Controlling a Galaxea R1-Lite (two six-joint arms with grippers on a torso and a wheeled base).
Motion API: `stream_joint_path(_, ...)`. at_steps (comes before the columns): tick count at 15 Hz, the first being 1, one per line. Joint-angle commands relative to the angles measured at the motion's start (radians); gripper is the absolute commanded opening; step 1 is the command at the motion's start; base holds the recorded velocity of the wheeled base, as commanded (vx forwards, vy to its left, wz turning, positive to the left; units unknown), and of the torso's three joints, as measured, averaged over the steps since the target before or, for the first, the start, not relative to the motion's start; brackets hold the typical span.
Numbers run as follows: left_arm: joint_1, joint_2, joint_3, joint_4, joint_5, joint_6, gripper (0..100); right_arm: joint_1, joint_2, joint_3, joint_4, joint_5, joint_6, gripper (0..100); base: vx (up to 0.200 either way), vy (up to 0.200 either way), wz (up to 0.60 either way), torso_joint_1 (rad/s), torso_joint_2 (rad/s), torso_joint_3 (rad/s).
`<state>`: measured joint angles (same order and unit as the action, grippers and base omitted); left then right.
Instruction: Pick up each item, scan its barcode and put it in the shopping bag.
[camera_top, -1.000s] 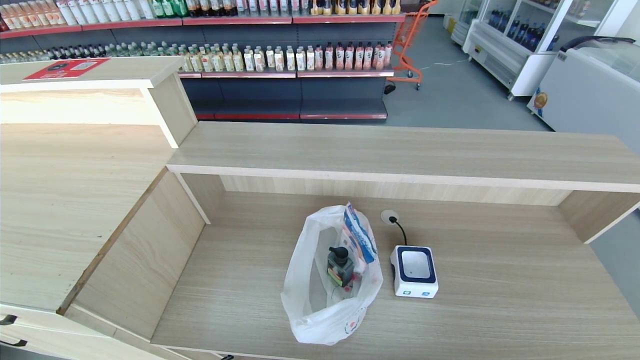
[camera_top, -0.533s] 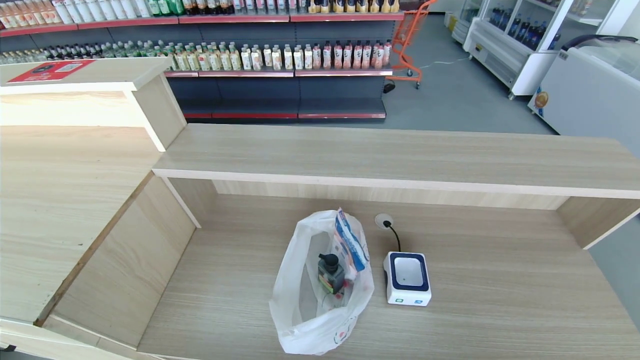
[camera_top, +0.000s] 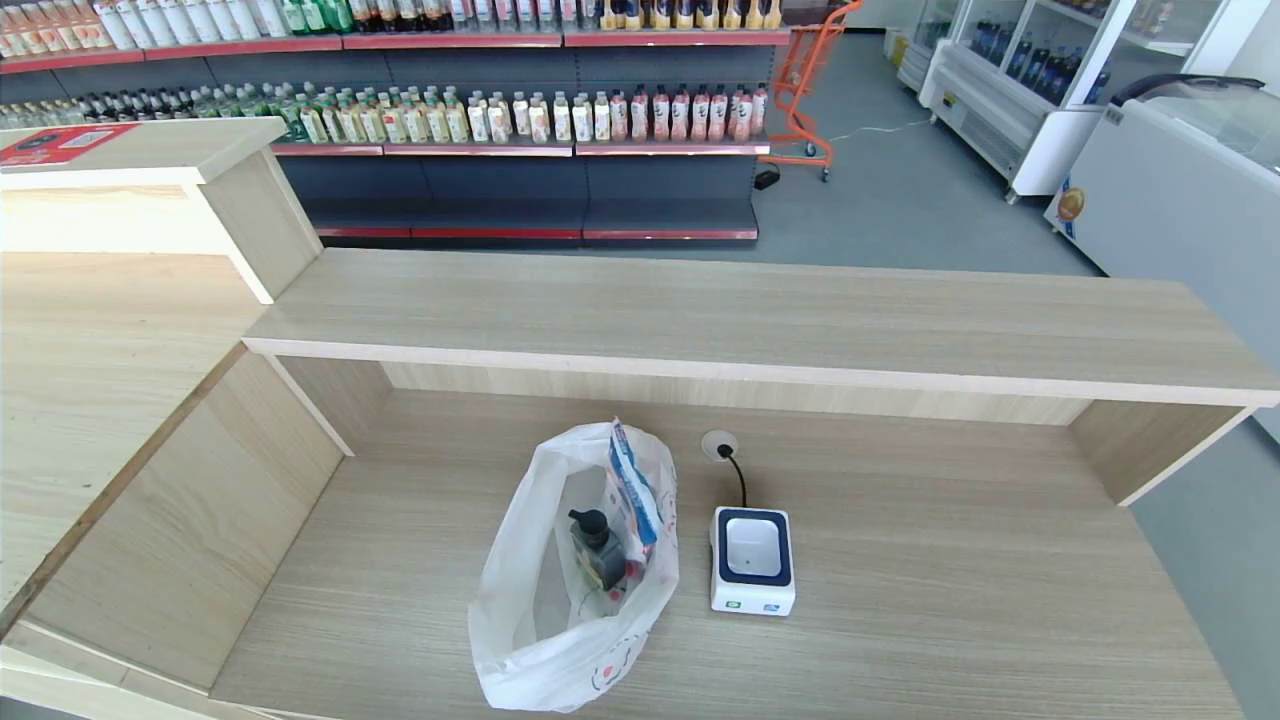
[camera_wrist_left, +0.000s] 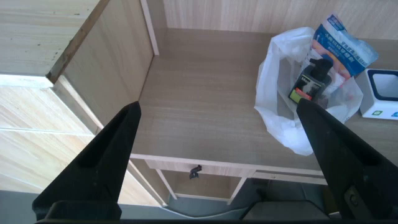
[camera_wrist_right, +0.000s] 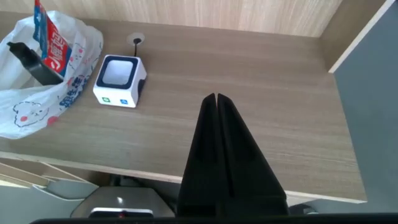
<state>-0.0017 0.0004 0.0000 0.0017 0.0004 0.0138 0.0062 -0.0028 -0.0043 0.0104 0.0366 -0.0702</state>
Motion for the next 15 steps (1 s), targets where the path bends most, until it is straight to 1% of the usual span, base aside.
stream_joint_path(1,0.002,0.000,0.000,-0.002,0.000,0.000,100,0.001,0.004,0.000,0.000,0.000,0.000,0,0.000,0.000,0.00,0.000,0.00,0.000)
stream_joint_path(2,0.002,0.000,0.000,-0.002,0.000,-0.002,100,0.001,0.004,0.000,0.000,0.000,0.000,0,0.200,0.000,0.00,-0.007,0.00,0.007)
stream_joint_path(15,0.002,0.000,0.000,-0.002,0.000,-0.002,100,0.001,0.004,0.000,0.000,0.000,0.000,0,0.000,0.000,0.00,0.000,0.00,0.000)
